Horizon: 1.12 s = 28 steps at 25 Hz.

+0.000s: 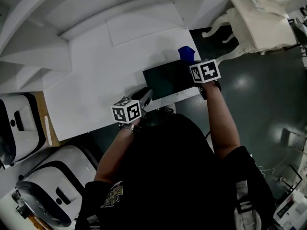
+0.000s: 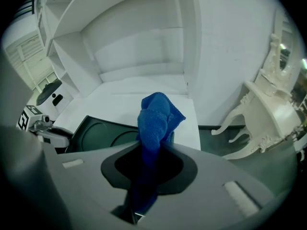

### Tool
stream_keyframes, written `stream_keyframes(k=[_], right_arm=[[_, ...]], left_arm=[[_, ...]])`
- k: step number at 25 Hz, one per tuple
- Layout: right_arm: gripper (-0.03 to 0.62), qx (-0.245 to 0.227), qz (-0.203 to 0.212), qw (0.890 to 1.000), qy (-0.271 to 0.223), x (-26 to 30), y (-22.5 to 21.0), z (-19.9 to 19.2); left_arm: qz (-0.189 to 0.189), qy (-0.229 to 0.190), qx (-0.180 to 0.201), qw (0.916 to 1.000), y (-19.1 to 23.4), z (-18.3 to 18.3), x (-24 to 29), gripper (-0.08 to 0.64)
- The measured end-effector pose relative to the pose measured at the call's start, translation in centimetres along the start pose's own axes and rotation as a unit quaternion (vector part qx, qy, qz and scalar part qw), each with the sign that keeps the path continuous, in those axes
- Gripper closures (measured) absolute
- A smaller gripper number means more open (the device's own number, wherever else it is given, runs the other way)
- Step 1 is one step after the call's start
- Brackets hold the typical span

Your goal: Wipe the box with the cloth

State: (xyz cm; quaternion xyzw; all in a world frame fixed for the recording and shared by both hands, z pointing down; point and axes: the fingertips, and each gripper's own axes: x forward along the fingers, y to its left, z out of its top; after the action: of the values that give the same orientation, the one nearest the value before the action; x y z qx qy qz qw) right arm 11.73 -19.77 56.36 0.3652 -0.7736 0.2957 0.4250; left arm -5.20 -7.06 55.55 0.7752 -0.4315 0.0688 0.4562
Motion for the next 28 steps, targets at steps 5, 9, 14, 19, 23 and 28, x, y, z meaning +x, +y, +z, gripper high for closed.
stream_keyframes(k=[5, 9, 14, 19, 23, 28], right_arm=[[0.502, -0.018, -0.009, 0.999, -0.035, -0.7, 0.4, 0.1], [0.502, -0.040, 0.015, 0.996, -0.080, -1.9, 3.3, -0.3], [0.502, -0.053, 0.091, 0.990, -0.098, -3.3, 9.4, -3.0], [0.502, -0.088, 0.156, 0.980, -0.087, -3.4, 16.1, -6.6], [0.502, -0.146, 0.213, 0.965, -0.045, -2.3, 21.2, -10.4], [0.502, -0.186, 0.226, 0.956, 0.015, 0.9, 23.8, -13.3]], left_arm=[[0.004, -0.001, -0.003, 1.0000, 0.1, 0.1, 0.0, 0.451], [0.004, -0.003, -0.006, 1.0000, 0.4, 0.2, -0.1, 0.453], [0.002, -0.001, -0.007, 1.0000, 0.4, 0.2, 0.0, 0.453], [-0.002, 0.001, -0.004, 1.0000, 0.4, 0.1, 0.1, 0.451], [-0.008, 0.004, -0.002, 1.0000, 0.3, 0.1, 0.1, 0.451], [-0.012, 0.005, 0.004, 0.9999, 0.2, 0.1, 0.0, 0.449]])
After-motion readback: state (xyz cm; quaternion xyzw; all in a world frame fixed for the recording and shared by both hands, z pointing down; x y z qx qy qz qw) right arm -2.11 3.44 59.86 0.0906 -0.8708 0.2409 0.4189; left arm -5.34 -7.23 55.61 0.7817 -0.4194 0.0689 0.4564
